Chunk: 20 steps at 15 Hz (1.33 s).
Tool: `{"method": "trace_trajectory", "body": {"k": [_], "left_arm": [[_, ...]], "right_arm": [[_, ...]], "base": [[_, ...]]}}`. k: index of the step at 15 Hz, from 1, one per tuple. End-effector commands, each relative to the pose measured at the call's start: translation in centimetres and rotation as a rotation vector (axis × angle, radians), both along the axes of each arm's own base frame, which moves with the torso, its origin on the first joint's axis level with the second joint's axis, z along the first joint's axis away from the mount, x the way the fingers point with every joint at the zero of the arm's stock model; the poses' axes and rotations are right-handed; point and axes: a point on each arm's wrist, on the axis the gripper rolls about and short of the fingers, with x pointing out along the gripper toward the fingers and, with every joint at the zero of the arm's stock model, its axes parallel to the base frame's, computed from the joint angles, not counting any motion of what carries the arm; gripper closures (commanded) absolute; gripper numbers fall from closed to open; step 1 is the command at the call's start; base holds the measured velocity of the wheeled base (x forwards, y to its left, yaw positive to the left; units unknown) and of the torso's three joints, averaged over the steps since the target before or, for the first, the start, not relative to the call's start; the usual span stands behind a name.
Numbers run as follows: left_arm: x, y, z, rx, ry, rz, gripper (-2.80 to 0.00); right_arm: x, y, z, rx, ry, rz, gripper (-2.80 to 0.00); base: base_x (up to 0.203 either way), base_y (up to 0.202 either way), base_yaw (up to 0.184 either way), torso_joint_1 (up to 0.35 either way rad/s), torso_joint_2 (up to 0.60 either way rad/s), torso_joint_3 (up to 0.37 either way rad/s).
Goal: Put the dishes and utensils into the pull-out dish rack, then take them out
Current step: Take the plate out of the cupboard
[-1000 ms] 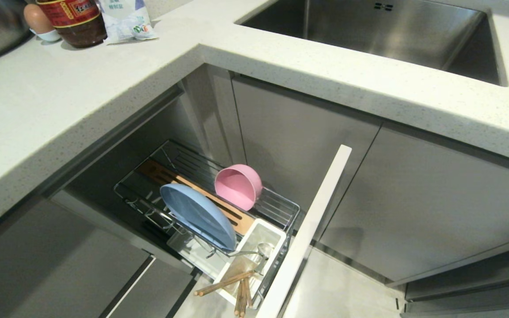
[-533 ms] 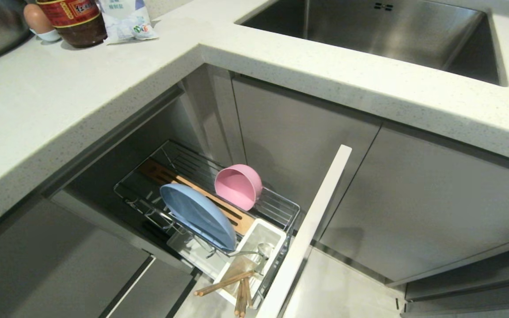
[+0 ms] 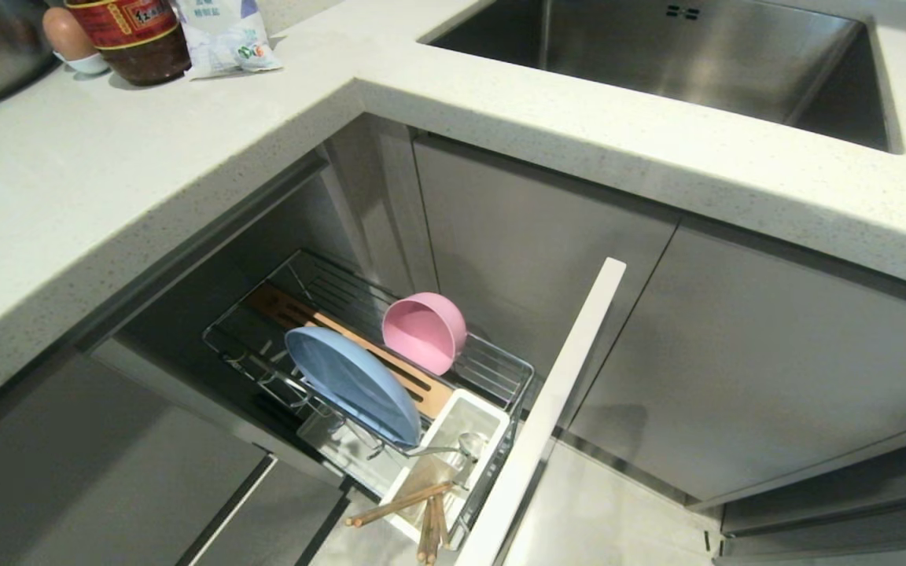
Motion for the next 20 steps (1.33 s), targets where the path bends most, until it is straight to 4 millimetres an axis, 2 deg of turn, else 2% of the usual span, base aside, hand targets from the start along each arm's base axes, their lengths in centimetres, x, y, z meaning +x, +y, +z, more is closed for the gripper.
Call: {"method": "trace_trajectory", "body": {"k": [1, 5, 7, 12, 14, 17, 20], "left_arm": [[4.7, 0.1, 6.4, -0.013, 0.07, 0.033, 0.0], [10.8, 0.4, 13.8, -0.194, 0.013, 0.089, 0.0], [13.4, -0.1, 15.4, -0.325, 0.041, 0.002, 0.0], [15.7, -4.1, 14.5, -0.487, 0.278, -0.304, 0.0], [16.3, -6.6, 13.4, -0.498, 0.395, -0.365, 0.0], [17.6, -11.0, 10.9, -0.498, 0.552, -0.33, 0.0], [18.9, -13.6, 8.8, -0.507, 0.654, -0.266, 0.0]], "right_arm": [[0.0, 0.0, 0.0, 0.0, -0.004, 0.0, 0.0], [0.0, 0.0, 0.0, 0.0, -0.004, 0.001, 0.0], [0.0, 0.0, 0.0, 0.0, -0.004, 0.0, 0.0], [0.0, 0.0, 0.0, 0.0, -0.005, 0.001, 0.0], [0.0, 0.0, 0.0, 0.0, -0.004, 0.001, 0.0], [0.0, 0.0, 0.0, 0.0, -0.005, 0.001, 0.0], [0.0, 0.0, 0.0, 0.0, -0.004, 0.0, 0.0]], "base": [[0.0, 0.0, 0.0, 0.0, 0.0, 0.0], [0.0, 0.0, 0.0, 0.0, 0.0, 0.0], [0.0, 0.0, 0.0, 0.0, 0.0, 0.0], [0.0, 0.0, 0.0, 0.0, 0.0, 0.0], [0.0, 0.0, 0.0, 0.0, 0.0, 0.0], [0.0, 0.0, 0.0, 0.0, 0.0, 0.0], [0.0, 0.0, 0.0, 0.0, 0.0, 0.0]]}}
